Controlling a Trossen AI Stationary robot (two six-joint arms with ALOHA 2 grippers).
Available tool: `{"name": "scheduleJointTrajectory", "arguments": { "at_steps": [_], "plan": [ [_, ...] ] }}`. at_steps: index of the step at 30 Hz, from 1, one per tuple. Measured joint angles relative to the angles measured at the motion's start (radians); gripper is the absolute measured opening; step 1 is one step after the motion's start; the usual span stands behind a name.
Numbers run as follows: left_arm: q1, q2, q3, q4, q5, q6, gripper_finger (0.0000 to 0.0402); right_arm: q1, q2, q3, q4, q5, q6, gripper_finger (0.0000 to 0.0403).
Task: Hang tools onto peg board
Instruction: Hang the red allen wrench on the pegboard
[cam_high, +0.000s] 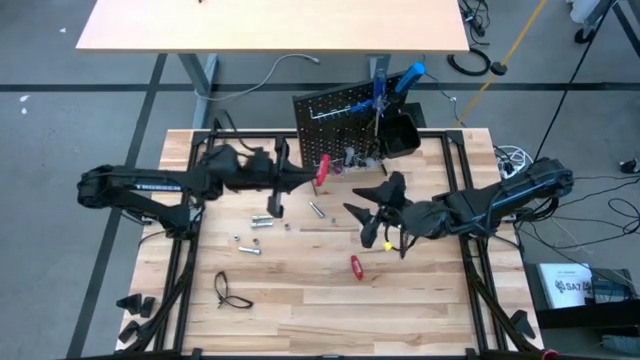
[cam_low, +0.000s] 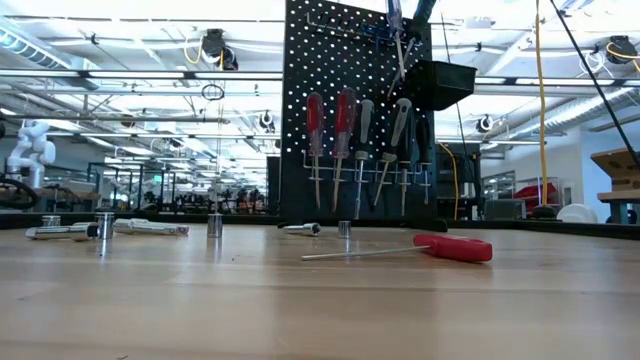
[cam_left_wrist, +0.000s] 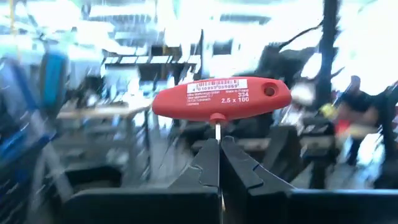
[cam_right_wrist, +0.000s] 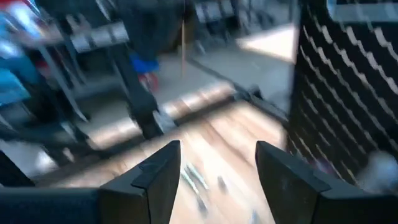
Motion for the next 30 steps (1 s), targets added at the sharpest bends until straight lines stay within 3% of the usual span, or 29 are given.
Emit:
{"name": "scheduleJointTrajectory", "arguments": {
  "at_steps": [4,10,14,20,30],
  "plan": [
    [-0.026,0.011,0.000,0.158,0.008,-0.078,0.0000,-0.040,0.031,0.000,0.280,-0.096,-0.170,0.0199],
    [-0.067,0.059,0.000,0.343,-0.008,-0.197,0.0000,-0.107,0.075,0.001,0.499,-0.134,-0.265,0.0199],
    [-0.091,0.084,0.000,0.367,-0.034,-0.199,0.0000,-0.149,0.095,0.001,0.556,-0.280,-0.236,0.0199],
    [-0.102,0.105,0.000,0.366,-0.067,-0.194,0.0000,-0.173,0.125,0.001,0.616,-0.401,-0.194,0.0199],
    [-0.102,0.109,0.000,0.367,-0.090,-0.192,0.0000,-0.202,0.153,0.001,0.659,-0.410,-0.175,0.0199]
  ]
}}
